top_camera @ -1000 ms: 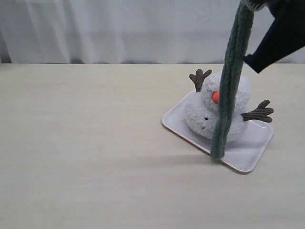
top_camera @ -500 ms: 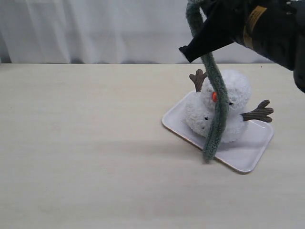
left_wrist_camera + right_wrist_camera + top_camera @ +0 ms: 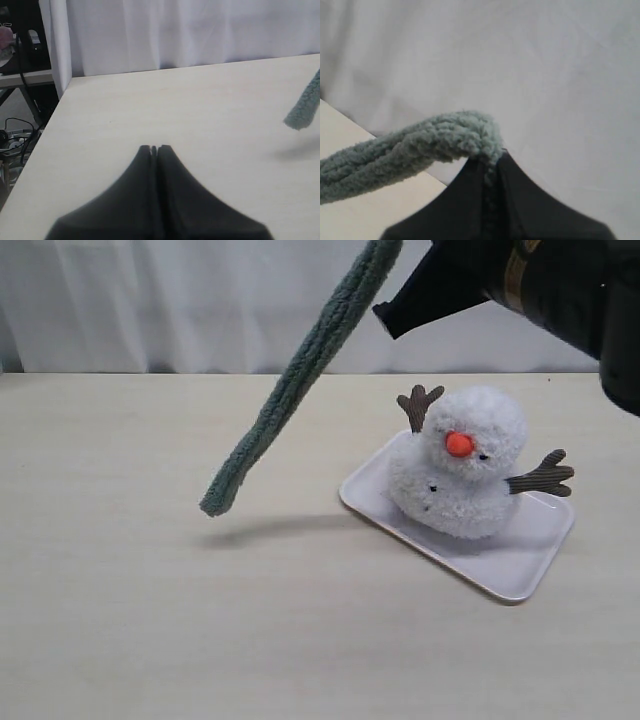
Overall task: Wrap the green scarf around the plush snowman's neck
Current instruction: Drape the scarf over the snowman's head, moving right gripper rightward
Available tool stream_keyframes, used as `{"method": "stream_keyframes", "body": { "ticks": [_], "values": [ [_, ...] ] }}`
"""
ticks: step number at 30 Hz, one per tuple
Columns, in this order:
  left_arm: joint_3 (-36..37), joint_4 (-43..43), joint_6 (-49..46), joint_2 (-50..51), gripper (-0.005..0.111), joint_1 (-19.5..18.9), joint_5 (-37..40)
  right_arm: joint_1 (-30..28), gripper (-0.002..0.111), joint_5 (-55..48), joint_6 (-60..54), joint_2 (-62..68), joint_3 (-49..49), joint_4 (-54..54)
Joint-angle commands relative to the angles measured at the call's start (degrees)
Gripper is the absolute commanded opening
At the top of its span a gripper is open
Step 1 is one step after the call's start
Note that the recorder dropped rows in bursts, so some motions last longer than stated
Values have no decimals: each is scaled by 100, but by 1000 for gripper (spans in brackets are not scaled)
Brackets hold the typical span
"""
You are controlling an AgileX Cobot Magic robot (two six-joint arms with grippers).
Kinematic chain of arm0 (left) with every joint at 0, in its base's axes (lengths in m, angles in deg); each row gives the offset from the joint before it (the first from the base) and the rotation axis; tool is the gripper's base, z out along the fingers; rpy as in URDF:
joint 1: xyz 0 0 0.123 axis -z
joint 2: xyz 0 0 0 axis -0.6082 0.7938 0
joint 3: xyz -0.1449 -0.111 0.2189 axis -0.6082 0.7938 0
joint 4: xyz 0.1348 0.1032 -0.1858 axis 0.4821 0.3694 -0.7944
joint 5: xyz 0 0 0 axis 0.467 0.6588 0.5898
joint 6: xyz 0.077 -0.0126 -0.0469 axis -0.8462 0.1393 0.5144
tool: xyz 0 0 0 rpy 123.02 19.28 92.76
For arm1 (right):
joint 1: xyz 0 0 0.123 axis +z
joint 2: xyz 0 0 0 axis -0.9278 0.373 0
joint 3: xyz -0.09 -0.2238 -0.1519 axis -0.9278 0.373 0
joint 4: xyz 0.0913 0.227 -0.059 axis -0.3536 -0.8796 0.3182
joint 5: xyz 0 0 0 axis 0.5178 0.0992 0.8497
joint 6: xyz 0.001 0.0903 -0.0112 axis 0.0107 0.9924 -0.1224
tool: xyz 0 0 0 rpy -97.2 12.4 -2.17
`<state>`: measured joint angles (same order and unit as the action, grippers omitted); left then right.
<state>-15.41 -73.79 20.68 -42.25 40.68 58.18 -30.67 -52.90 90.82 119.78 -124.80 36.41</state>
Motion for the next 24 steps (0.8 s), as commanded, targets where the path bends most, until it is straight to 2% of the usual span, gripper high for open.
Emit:
{"method": "stream_keyframes", "body": {
  "ticks": [1,5,10,15,24],
  "values": [
    [19,-15,-12,-13,0,20,-40,-207,4,-529,-582,325,12,-14],
    [19,-15,-12,-13,0,20,-40,-434,4,-651,-869,525,12,-296],
    [19,-15,-12,-13,0,20,-40,-639,4,-792,-1783,550,12,-661],
    [19,-15,-12,-13,0,20,-40,-739,4,-1451,-2075,543,12,-661],
    [19,-15,-12,-13,0,20,-40,-1652,4,-1269,-1757,609,12,-1487]
  ]
}}
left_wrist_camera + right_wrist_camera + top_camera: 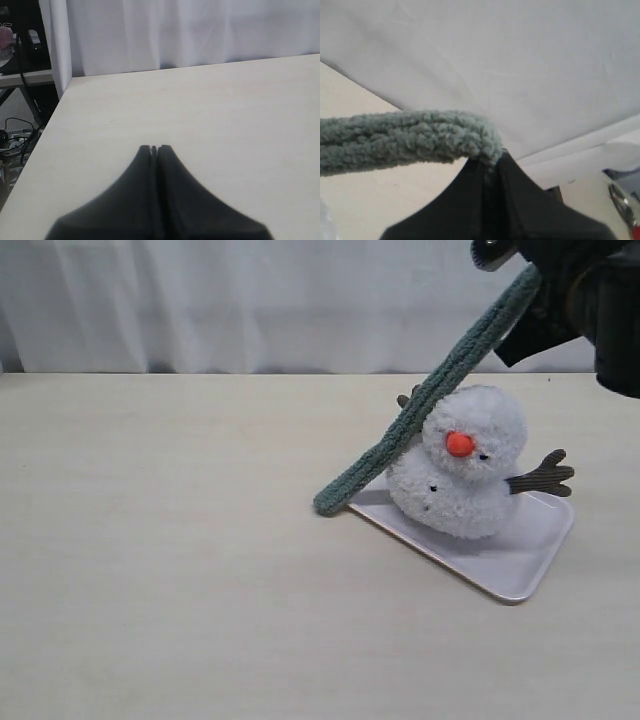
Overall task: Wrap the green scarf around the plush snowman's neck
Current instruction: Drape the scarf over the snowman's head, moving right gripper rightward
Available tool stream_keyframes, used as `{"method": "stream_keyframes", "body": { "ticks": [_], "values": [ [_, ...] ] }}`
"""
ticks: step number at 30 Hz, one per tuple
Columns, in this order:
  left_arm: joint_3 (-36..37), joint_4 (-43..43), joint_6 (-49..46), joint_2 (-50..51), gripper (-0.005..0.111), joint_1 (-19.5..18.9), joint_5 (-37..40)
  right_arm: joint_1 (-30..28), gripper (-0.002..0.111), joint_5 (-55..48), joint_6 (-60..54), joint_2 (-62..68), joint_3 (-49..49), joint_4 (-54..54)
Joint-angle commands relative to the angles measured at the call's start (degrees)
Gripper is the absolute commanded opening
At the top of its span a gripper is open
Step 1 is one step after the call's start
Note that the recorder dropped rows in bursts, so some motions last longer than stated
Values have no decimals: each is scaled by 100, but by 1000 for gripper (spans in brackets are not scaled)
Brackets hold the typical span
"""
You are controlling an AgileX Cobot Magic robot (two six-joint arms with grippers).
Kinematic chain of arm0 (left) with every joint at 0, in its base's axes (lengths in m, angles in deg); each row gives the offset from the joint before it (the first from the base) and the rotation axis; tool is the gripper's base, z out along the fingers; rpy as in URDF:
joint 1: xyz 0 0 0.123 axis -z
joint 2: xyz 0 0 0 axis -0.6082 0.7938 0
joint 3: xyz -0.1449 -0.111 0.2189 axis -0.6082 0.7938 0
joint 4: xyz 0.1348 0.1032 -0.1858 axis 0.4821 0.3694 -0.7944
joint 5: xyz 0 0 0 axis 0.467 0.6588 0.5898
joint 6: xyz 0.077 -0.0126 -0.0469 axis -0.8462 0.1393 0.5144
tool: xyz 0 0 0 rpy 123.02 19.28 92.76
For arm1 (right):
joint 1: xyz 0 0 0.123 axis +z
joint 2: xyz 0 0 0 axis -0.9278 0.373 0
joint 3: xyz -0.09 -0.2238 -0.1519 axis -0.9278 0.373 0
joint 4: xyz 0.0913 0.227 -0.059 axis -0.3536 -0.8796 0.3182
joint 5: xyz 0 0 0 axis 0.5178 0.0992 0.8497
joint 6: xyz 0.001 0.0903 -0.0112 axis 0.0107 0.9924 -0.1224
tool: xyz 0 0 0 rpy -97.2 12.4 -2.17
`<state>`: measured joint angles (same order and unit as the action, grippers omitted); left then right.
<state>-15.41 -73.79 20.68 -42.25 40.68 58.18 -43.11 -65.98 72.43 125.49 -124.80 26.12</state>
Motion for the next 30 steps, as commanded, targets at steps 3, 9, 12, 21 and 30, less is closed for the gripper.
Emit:
{"method": "stream_keyframes", "body": {
  "ticks": [3,9,12,21,30],
  "values": [
    [19,-15,-12,-13,0,20,-40,-683,4,39,-49,132,12,-1004],
    [19,-15,-12,-13,0,20,-40,-984,4,414,-957,335,12,-2100],
    [19,-15,-12,-13,0,20,-40,-1029,4,632,-1140,519,12,-2473],
    [19,-15,-12,-13,0,20,-40,-1029,4,437,-2414,899,-2,-3699],
    [19,-15,-12,-13,0,20,-40,-1029,4,-899,-4244,828,-526,-5656]
  ]
}}
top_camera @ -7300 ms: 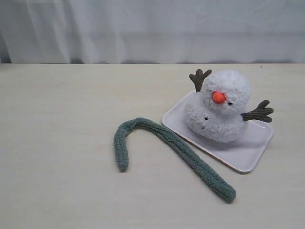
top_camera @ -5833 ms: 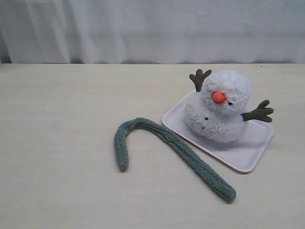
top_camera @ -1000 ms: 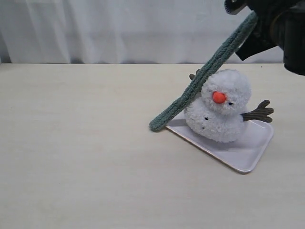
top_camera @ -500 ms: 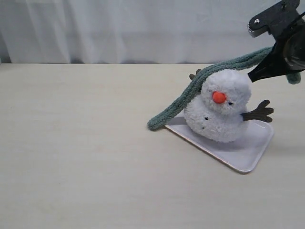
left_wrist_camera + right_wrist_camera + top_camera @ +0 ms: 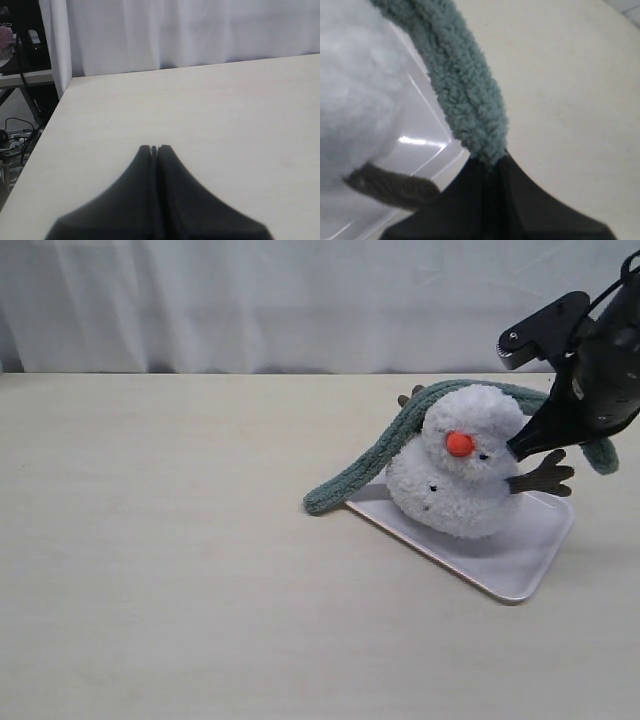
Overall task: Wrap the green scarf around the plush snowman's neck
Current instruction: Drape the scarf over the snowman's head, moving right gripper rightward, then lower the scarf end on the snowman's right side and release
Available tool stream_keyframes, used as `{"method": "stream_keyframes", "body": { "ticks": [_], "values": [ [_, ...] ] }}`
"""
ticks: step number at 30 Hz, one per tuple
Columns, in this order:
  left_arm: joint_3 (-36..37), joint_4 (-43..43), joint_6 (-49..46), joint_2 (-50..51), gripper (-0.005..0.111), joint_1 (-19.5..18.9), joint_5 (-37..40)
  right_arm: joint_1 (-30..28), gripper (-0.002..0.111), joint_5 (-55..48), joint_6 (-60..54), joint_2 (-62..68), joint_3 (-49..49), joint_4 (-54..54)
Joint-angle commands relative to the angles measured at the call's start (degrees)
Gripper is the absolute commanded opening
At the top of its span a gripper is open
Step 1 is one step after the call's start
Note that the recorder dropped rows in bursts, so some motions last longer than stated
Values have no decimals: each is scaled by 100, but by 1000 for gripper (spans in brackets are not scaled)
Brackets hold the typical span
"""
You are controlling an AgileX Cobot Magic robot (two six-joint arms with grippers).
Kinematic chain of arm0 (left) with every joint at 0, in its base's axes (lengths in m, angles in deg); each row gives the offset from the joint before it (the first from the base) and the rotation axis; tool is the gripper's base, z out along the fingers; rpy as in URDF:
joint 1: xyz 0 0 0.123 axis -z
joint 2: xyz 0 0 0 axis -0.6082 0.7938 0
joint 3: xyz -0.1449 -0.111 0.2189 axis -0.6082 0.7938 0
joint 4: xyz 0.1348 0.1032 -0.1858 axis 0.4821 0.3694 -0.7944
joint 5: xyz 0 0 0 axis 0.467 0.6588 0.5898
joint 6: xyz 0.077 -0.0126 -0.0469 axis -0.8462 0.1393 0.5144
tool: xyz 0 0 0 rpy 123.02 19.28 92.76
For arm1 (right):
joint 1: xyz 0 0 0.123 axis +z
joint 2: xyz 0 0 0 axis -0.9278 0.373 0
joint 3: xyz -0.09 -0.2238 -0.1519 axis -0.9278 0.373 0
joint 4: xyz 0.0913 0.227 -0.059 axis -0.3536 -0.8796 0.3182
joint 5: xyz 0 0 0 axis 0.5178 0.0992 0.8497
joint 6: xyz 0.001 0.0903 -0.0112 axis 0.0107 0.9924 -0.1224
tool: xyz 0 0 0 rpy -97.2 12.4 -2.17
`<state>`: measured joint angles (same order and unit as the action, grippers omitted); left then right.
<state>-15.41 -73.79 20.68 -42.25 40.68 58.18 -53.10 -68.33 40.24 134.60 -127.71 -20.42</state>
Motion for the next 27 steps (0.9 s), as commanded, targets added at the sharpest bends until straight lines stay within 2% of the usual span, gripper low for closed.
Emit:
{"method": "stream_keyframes", "body": {
  "ticks": [1,6,15,27],
  "values": [
    [19,-15,-12,-13,0,20,-40,-30,4,-804,-1281,-82,-300,-1223],
    [19,-15,-12,-13,0,20,-40,-17,4,-1274,-1557,-82,-513,-1847],
    [19,-15,-12,-13,0,20,-40,-17,4,-1299,-2428,-259,-513,-3233],
    [19,-15,-12,-13,0,20,-40,-28,4,-1070,-2206,259,-75,-3207]
  ]
}}
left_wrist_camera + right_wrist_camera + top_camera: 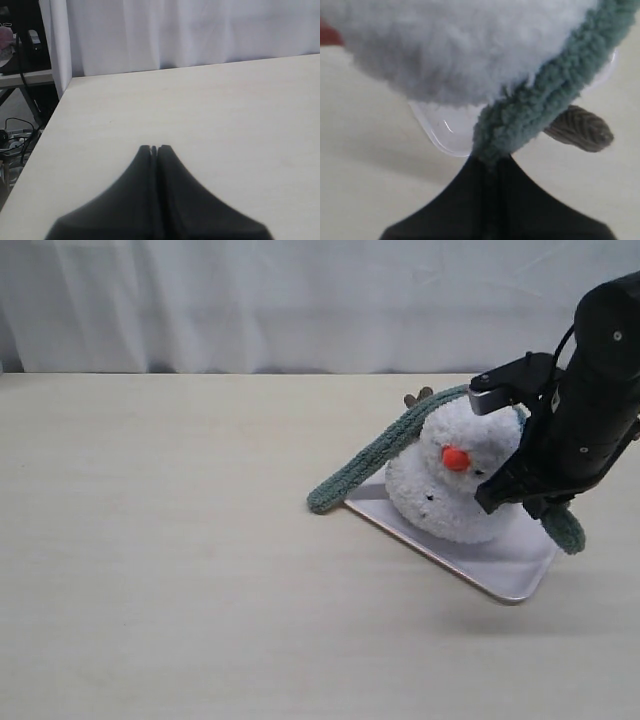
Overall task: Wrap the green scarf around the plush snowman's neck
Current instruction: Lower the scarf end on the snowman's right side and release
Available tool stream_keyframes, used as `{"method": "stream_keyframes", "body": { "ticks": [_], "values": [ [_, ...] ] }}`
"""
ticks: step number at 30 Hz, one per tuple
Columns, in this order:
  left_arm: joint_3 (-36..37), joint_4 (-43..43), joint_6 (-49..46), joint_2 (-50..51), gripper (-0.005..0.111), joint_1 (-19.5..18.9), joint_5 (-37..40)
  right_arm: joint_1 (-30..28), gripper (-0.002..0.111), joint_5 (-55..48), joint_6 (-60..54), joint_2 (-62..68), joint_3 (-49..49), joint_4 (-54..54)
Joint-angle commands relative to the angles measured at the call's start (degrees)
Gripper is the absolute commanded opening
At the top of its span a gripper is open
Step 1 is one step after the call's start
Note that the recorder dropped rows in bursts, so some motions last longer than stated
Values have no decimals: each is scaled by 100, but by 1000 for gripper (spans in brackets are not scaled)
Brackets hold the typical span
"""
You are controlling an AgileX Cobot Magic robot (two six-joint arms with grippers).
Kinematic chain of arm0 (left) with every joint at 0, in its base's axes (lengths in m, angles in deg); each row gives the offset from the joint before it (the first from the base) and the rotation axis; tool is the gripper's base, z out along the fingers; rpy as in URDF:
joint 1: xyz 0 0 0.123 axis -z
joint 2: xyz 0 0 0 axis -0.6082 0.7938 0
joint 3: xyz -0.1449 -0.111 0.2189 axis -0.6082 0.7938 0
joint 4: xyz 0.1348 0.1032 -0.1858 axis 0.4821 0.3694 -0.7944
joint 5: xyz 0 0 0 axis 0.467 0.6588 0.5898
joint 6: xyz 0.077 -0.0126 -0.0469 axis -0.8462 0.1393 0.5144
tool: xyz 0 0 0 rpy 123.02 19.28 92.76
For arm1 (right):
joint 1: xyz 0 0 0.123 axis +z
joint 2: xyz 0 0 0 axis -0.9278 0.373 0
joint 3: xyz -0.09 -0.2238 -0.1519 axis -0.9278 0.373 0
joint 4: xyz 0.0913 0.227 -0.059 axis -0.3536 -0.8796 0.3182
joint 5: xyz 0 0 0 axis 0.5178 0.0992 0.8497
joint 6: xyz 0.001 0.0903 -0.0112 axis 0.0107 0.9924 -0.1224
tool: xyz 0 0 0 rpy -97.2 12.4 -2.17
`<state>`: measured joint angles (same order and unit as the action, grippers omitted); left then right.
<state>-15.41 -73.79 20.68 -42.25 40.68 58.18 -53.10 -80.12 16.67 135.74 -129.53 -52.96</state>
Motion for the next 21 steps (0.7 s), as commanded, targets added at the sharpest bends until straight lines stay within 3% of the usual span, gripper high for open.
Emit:
{"method": "stream_keyframes", "body": {
  "ticks": [1,10,19,21],
  "values": [
    [19,-15,-12,-13,0,20,-40,-28,4,110,151,175,107,36],
    [19,-15,-12,-13,0,20,-40,-28,4,390,-298,214,107,-757],
    [19,-15,-12,-13,0,20,-40,-28,5,588,-371,454,281,-797],
    [19,-15,-12,-13,0,20,-40,-28,9,588,-381,536,281,-827]
  ]
}}
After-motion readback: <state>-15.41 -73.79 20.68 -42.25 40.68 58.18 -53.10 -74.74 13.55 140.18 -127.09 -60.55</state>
